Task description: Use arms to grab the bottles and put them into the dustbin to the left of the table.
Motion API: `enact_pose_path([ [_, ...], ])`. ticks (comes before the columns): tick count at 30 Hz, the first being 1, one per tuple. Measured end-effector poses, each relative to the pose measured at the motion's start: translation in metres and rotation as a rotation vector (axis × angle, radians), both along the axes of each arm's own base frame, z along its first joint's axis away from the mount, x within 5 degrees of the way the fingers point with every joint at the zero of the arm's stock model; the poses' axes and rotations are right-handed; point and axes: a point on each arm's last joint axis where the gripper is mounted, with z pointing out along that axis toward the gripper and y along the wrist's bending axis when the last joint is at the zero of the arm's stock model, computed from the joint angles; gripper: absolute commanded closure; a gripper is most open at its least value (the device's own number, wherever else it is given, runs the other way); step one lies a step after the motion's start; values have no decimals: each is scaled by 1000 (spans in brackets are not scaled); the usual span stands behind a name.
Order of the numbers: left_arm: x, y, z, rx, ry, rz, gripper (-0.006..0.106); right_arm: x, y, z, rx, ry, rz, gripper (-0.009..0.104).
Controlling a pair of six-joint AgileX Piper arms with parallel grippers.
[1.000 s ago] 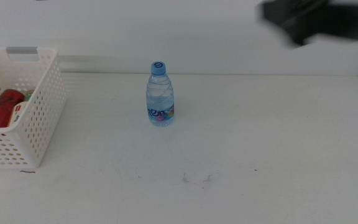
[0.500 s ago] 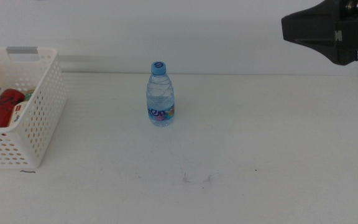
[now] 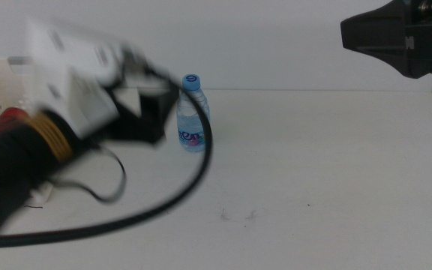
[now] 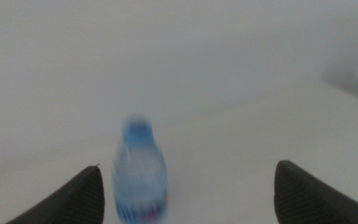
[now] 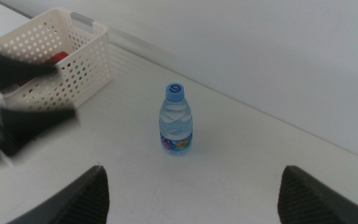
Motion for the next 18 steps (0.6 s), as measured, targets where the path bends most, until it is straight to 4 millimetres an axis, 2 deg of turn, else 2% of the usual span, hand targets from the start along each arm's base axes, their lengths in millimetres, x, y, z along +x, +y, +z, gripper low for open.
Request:
enact_pose_path([
  [3, 11, -4, -53, 9, 106, -12, 7, -1, 0, 0, 2, -1, 0, 9],
  [5, 20, -6, -77, 37, 142, -20, 7, -1, 0, 0, 8, 6, 3, 9],
  [13, 66, -8, -136, -9, 116, -28, 7, -2, 1, 0, 26, 19, 11, 9],
  [18, 98, -16, -170, -42, 117, -47, 7, -2, 2, 0, 29, 21, 12, 9],
])
